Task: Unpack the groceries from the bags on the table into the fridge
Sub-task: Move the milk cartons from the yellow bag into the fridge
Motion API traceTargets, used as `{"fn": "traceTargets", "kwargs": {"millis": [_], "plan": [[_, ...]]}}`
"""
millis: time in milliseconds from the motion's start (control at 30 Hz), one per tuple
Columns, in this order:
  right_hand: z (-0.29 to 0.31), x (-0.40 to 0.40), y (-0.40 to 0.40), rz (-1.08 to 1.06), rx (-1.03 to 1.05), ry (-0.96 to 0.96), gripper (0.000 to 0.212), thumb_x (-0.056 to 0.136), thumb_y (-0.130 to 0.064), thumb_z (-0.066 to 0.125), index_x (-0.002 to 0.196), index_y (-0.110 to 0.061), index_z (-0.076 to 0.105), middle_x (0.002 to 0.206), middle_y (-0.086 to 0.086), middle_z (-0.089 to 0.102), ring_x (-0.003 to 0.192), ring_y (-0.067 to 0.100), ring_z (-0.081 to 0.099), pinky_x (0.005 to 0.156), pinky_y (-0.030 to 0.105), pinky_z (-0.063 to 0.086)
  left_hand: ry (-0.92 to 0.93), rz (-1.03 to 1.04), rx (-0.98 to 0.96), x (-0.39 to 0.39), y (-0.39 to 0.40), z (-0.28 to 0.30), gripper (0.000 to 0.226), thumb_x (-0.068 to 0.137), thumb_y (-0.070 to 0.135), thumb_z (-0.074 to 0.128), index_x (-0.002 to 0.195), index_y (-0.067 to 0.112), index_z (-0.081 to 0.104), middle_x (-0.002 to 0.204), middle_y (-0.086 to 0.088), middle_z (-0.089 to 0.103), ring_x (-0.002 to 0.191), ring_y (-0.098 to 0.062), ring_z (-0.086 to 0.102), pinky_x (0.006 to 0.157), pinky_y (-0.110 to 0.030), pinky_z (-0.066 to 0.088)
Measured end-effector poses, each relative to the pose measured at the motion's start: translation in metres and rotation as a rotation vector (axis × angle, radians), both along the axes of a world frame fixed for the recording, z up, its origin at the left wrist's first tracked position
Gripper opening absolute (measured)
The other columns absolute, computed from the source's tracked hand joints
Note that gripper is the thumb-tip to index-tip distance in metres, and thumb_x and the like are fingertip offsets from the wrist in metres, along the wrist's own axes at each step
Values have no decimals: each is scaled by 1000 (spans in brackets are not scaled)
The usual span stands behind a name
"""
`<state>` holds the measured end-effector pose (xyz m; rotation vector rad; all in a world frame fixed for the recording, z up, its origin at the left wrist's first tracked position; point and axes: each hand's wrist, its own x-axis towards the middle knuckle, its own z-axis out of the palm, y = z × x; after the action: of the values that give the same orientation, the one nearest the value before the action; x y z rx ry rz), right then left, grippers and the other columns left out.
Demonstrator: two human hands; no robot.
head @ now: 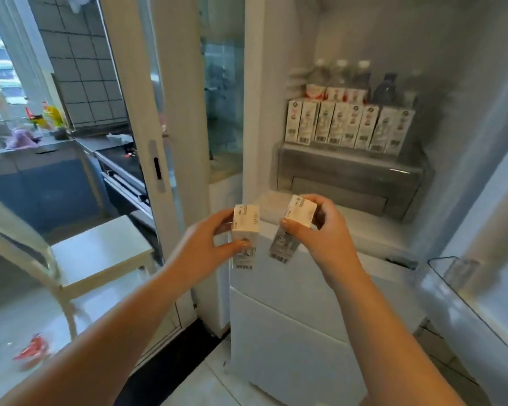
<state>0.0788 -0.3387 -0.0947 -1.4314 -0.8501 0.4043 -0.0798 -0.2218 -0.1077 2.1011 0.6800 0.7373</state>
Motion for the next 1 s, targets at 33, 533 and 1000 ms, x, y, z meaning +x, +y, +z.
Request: {"fn": "traceTargets", "kwargs": {"millis": [33,533,1000], "plan": [[4,9,5,-48,7,-7,41,75,-17,75,107,-28,52,101,-13,60,92,-1,57,63,10,49,-24,-39,-16,13,13,5,54,80,16,71,122,37,45,102,33,50,92,18,49,74,-9,44],[77,192,118,-320,159,-6,44,77,-14,74,109,-27,48,105,-9,60,93,2,58,63,12,48,-230,-295,-57,241,157,77,56,81,16,69,133,25,49,117,9,63,108,-7,59,87,-44,54],[84,317,179,-317,104,-94,48,73,-26,77,116,-23,56,110,-9,65,101,7,62,81,26,53,-279,-351,-21,374,196,85,54,81,13,69,125,35,47,104,26,57,106,3,56,91,-25,50]]}}
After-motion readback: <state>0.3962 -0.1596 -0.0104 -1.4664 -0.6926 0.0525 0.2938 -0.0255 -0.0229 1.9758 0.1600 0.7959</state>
